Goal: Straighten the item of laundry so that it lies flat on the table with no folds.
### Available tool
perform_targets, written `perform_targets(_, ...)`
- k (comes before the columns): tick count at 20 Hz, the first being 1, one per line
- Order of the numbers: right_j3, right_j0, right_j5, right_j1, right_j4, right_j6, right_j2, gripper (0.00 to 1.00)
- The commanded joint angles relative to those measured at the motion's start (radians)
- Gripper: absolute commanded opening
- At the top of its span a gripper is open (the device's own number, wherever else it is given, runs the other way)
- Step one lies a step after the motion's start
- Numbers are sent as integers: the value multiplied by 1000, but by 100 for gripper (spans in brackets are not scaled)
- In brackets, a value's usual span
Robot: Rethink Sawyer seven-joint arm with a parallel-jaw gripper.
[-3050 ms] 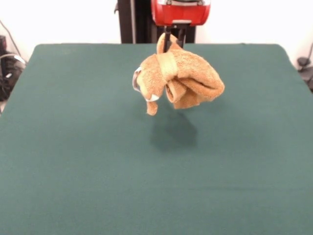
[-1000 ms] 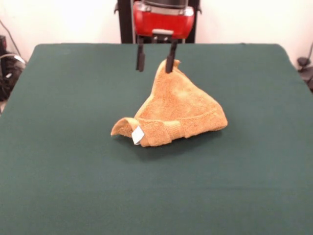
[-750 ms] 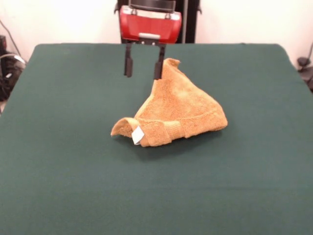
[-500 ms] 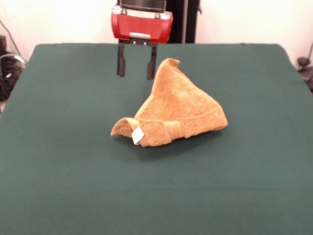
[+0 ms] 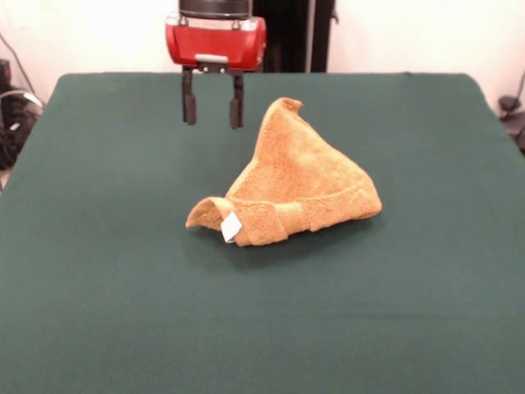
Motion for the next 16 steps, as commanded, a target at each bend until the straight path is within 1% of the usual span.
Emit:
perform_targets(1, 148, -70, 11, -23, 36, 208, 155, 100)
perform_targets(8, 177, -180, 69, -56, 39, 173, 173, 100)
perform_targets(11, 179, -240, 94, -73, 22, 135, 183, 100)
perform_targets(15, 157, -319, 162, -101, -7, 57, 187, 100)
perform_targets(16, 154, -339, 195, -127, -3, 39, 191, 100)
